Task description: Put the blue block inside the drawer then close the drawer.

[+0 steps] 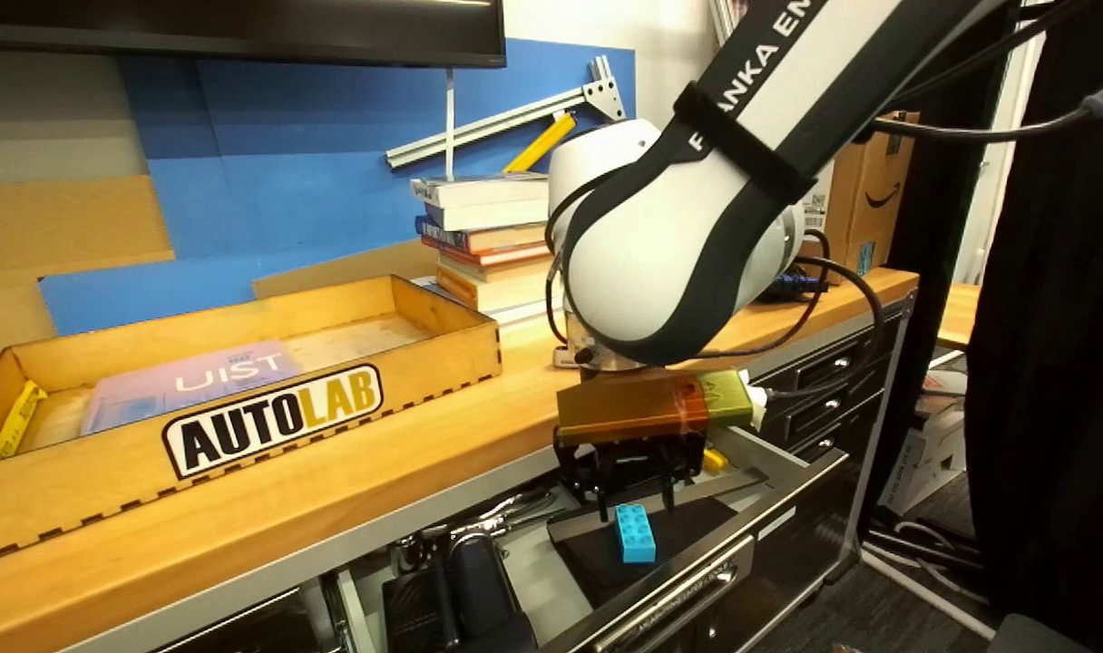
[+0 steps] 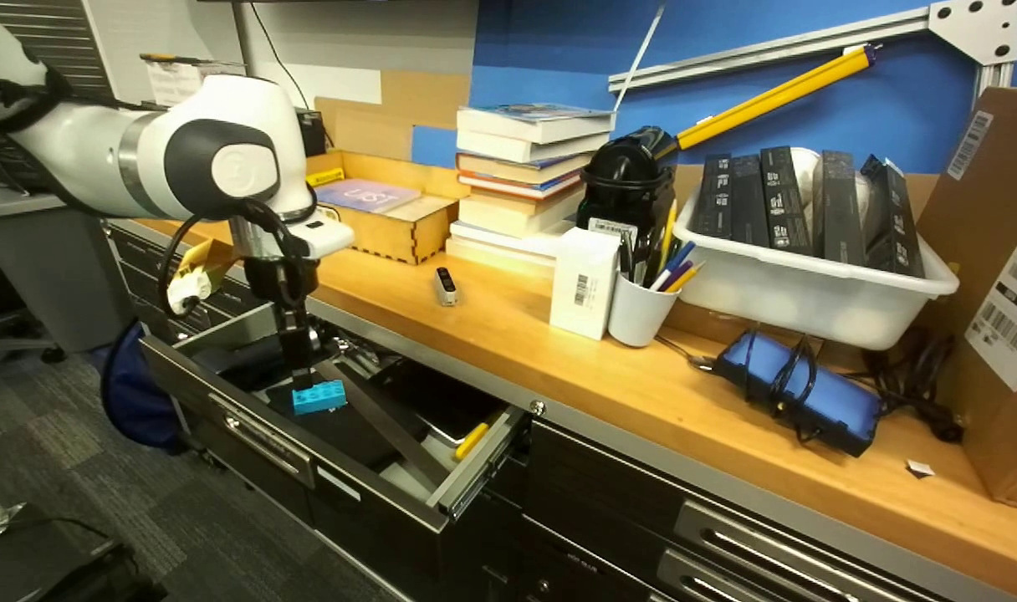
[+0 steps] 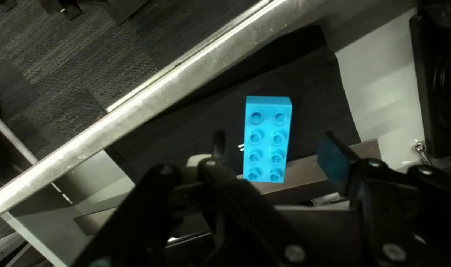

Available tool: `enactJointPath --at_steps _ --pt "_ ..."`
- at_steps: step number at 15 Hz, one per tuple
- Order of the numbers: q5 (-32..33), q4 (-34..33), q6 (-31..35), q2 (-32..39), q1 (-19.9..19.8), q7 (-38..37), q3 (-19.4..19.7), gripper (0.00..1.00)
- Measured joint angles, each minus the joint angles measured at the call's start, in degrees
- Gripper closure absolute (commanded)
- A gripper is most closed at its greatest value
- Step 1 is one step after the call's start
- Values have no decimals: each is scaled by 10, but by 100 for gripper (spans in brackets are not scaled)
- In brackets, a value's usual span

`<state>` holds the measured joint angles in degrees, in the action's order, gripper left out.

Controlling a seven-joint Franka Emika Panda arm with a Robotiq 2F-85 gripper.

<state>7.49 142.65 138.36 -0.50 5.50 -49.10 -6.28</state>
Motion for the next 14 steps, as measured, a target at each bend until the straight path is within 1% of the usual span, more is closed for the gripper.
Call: enactJointPath --at_steps 1,4,8,9,11,12,14 --pt "6 6 -1 -5 0 -5 -1 0" --pt "9 41 -8 -39 7 -2 -9 0" --pt "-10 116 -1 -121 21 24 -29 0" --pt "-18 133 5 -142 23 37 -33 0" --pt "-49 153 12 -164 33 101 -34 0" --pt "-65 154 11 -162 37 134 -34 0" --pt "-79 153 11 -140 38 168 -35 0"
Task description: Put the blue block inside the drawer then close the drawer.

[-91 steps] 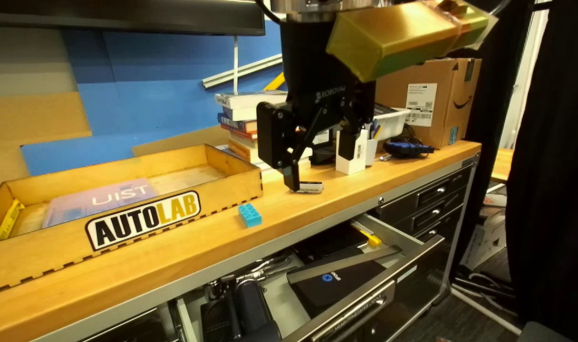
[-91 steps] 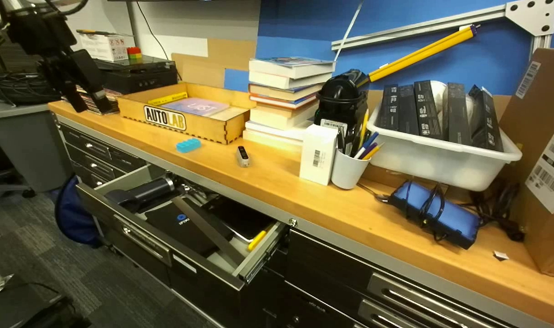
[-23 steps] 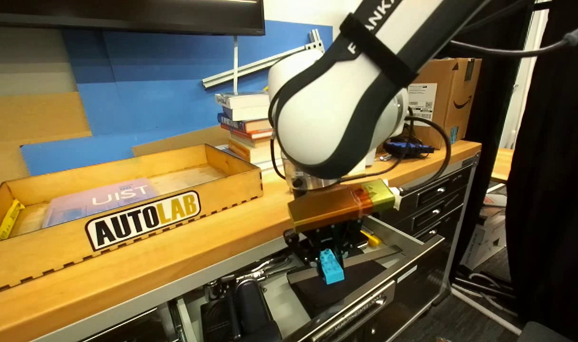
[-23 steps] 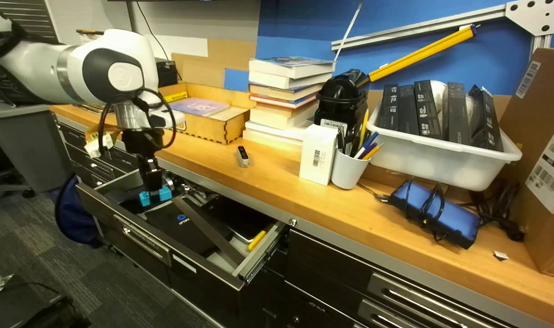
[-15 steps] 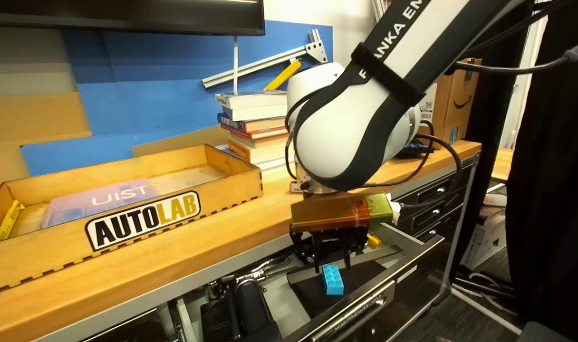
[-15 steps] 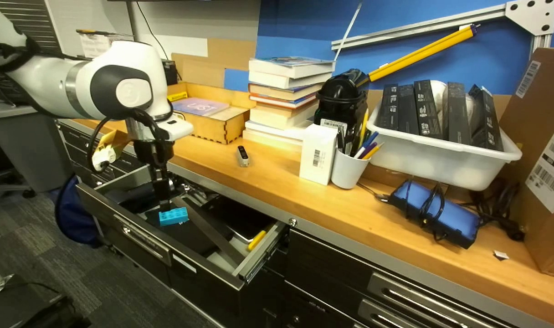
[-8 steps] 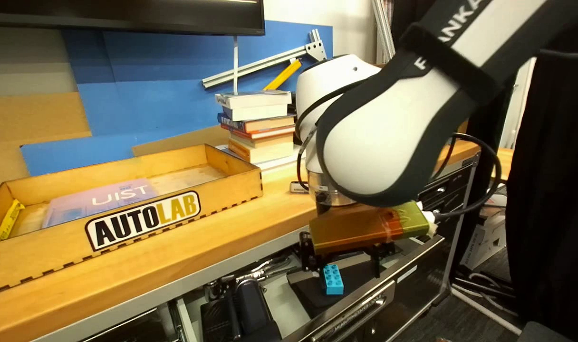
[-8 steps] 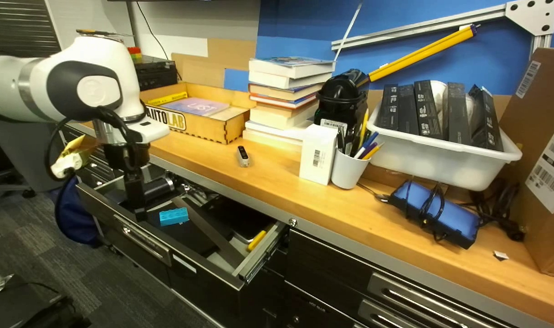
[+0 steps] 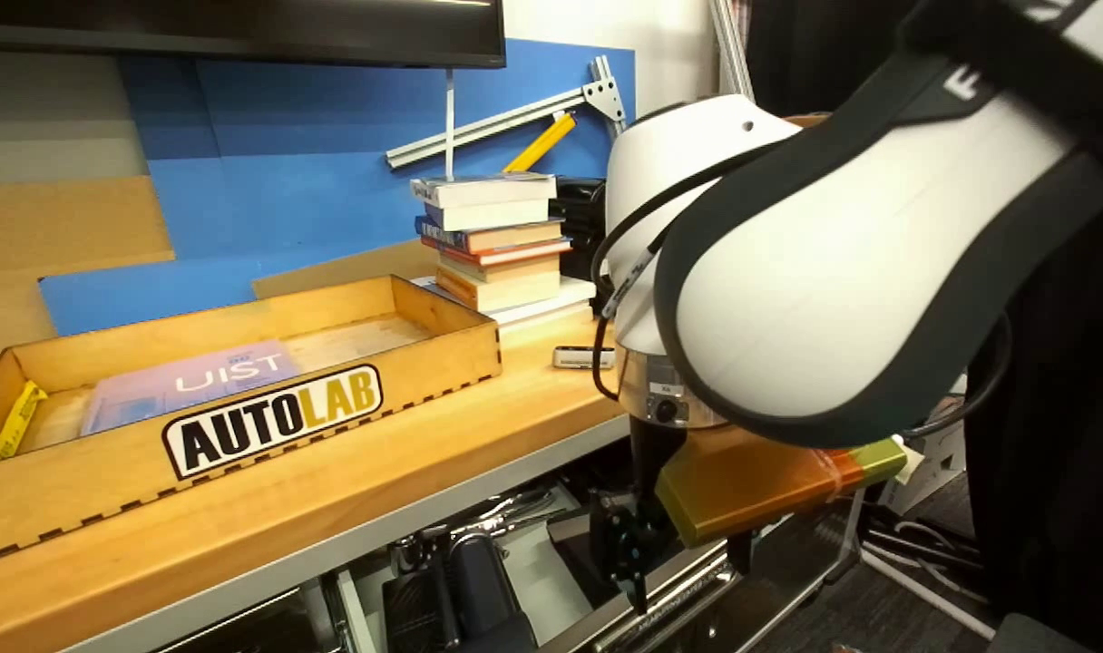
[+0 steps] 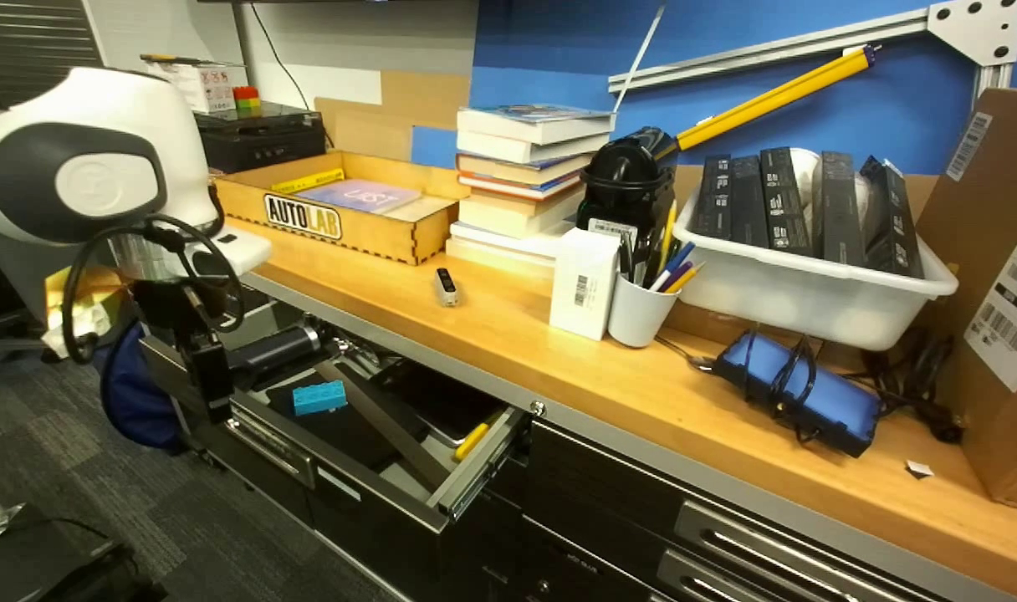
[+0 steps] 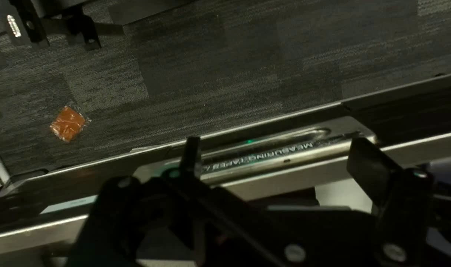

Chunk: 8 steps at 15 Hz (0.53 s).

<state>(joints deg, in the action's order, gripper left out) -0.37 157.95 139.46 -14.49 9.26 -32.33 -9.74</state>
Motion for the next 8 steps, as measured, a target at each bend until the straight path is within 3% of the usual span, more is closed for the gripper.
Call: enactJointPath --at_steps 4,8 --pt "0 -12 0 81 -6 32 1 0" --pt "0 -39 16 146 -21 12 11 0"
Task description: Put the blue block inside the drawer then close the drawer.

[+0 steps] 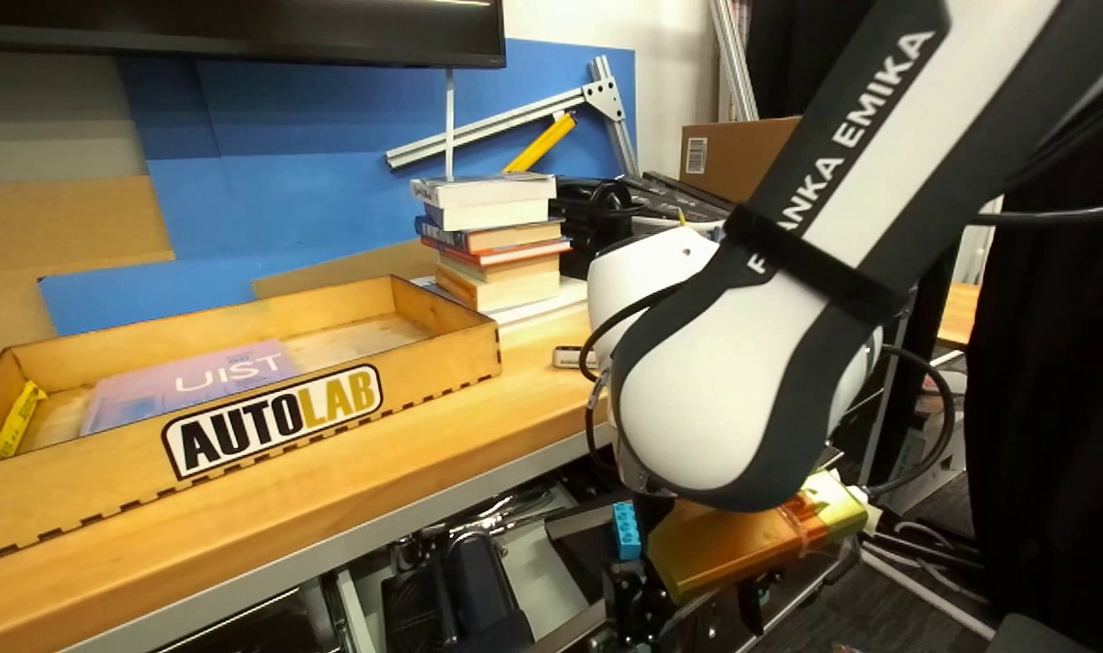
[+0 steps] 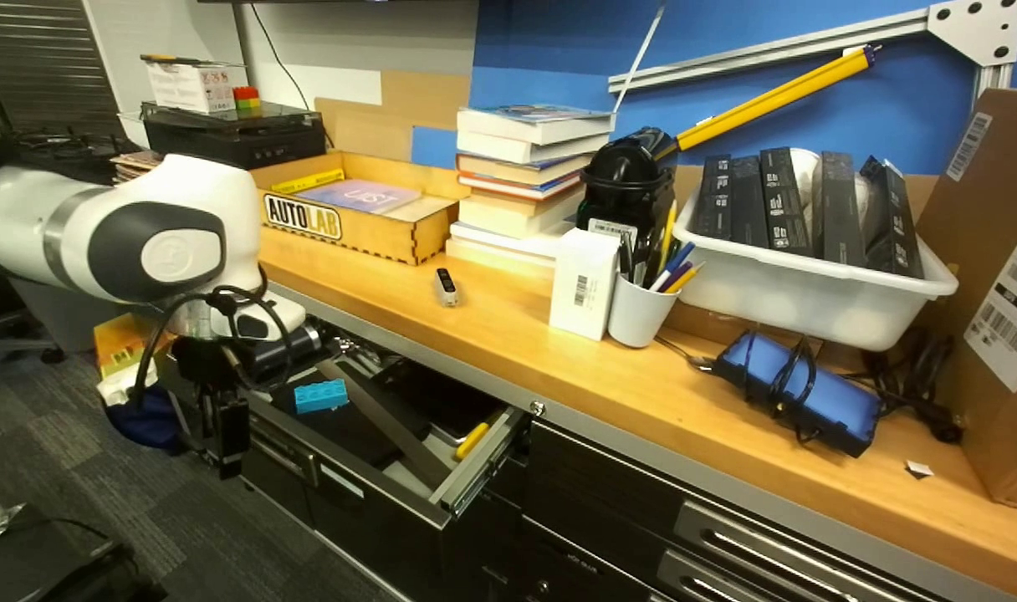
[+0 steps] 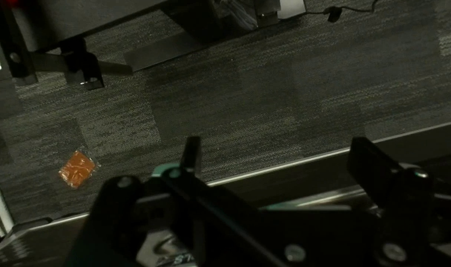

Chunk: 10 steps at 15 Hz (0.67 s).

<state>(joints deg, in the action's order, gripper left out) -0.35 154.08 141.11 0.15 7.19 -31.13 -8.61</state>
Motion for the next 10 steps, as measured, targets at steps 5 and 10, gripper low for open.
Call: enactJointPath --at_steps 5,10 --pt "2 -45 11 35 -5 -90 27 0" --pt "12 -106 2 78 -12 -124 61 0"
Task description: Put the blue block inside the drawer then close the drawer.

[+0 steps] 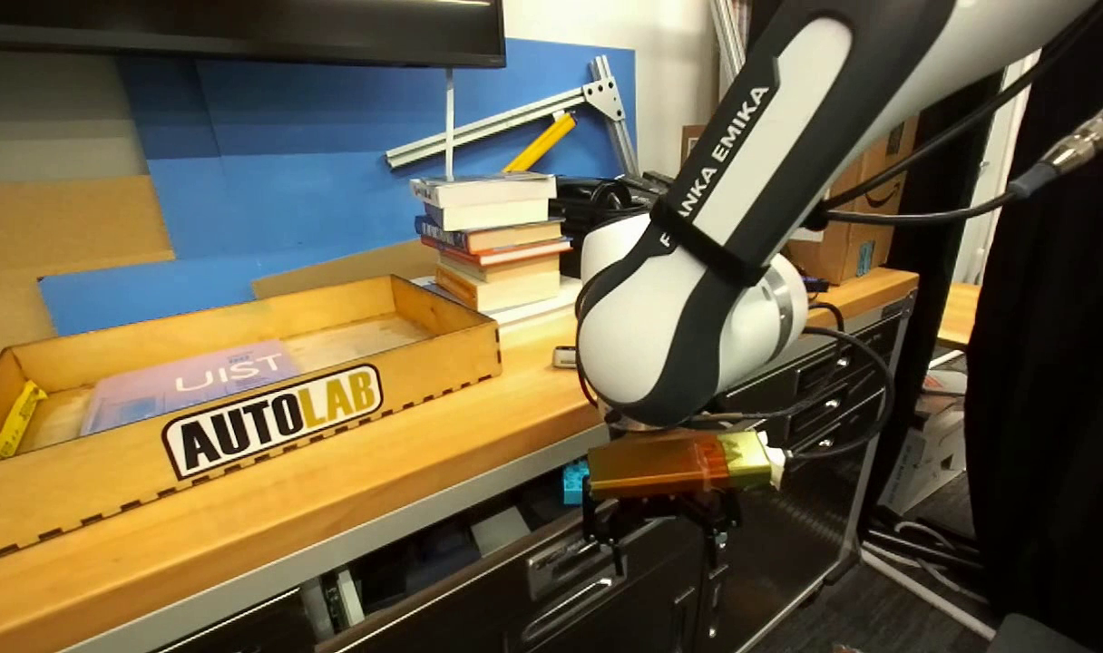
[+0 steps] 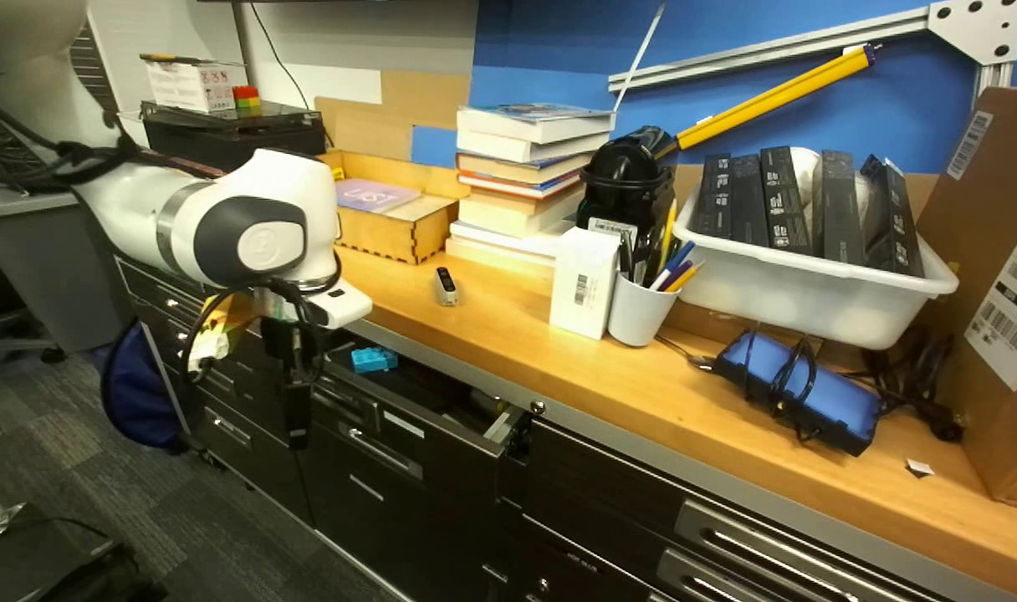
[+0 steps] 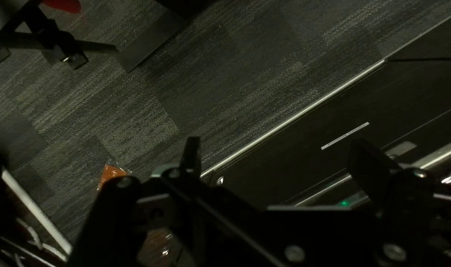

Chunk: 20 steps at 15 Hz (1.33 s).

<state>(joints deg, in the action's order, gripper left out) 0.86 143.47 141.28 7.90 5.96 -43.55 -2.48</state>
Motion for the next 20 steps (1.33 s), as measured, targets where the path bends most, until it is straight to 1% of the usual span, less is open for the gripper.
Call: enactJointPath --at_steps 2,5,7,10,12,15,20 --pt "3 -33 -27 24 -3 18 6 0" --pt "11 -90 -96 60 -3 53 9 0" --pt "32 -126 -138 79 -2 51 16 0" --pt "58 -171 -174 99 -2 38 32 0" --pt "79 -198 -194 112 0 13 44 0" --pt "105 -227 -217 129 8 -44 55 0" --pt "113 -224 -227 125 28 -122 53 0"
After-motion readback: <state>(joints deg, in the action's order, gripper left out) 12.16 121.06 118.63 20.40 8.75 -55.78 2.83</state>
